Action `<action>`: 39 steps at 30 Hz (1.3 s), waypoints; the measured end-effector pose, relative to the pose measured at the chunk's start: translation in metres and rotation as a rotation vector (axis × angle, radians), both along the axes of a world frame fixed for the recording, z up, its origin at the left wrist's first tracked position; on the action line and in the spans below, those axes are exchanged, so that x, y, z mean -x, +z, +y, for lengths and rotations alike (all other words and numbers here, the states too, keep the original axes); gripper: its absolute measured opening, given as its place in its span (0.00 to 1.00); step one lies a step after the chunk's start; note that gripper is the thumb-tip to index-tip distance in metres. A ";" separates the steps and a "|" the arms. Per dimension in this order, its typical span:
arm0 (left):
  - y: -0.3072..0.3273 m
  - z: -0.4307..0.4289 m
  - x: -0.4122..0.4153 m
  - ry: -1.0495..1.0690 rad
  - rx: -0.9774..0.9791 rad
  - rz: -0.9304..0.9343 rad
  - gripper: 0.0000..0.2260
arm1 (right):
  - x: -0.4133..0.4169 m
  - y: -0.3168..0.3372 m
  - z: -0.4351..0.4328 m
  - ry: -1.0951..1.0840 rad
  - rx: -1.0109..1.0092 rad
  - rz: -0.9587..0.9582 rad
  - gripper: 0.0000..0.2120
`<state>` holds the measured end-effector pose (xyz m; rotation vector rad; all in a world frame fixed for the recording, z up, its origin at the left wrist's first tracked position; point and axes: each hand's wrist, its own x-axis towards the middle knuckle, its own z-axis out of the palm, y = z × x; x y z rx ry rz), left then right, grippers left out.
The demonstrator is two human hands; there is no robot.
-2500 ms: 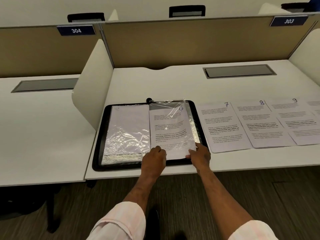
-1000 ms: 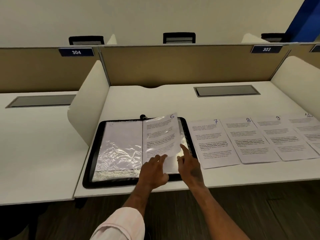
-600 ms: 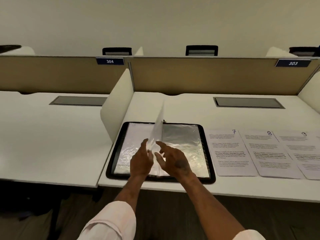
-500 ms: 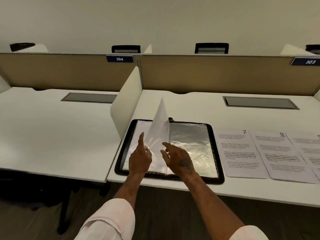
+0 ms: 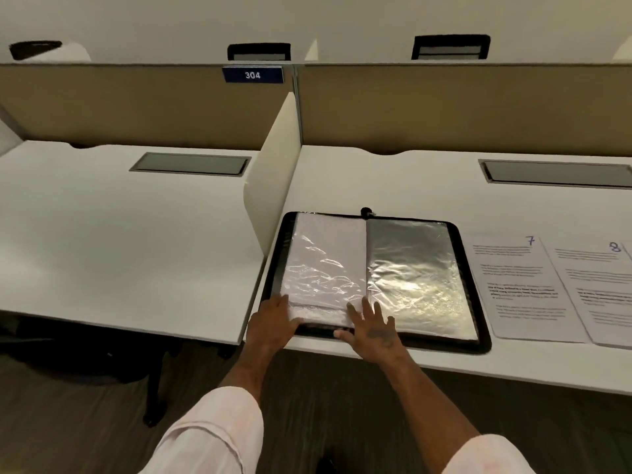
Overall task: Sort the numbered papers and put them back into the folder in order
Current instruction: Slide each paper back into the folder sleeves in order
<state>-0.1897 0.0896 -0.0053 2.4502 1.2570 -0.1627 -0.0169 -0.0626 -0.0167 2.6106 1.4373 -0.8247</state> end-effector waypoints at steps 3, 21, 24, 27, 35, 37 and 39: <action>-0.009 0.007 0.005 -0.049 0.027 0.087 0.32 | 0.004 -0.005 -0.002 0.019 0.046 -0.013 0.38; 0.046 -0.023 -0.123 -0.371 -0.242 -0.066 0.39 | -0.087 0.058 -0.058 -0.268 -0.254 -0.286 0.51; 0.050 -0.046 -0.156 -0.413 -0.264 -0.103 0.43 | -0.110 0.068 -0.084 -0.303 -0.269 -0.311 0.47; 0.050 -0.072 -0.191 -0.426 -0.253 -0.139 0.44 | -0.138 0.068 -0.111 -0.318 -0.233 -0.324 0.43; 0.050 -0.152 -0.277 -0.419 -0.251 -0.140 0.46 | -0.230 0.061 -0.192 -0.324 -0.280 -0.347 0.40; 0.049 -0.166 -0.289 -0.410 -0.252 -0.142 0.46 | -0.242 0.057 -0.204 -0.324 -0.267 -0.315 0.41; 0.044 -0.184 -0.302 -0.404 -0.252 -0.119 0.45 | -0.257 0.051 -0.220 -0.327 -0.263 -0.297 0.44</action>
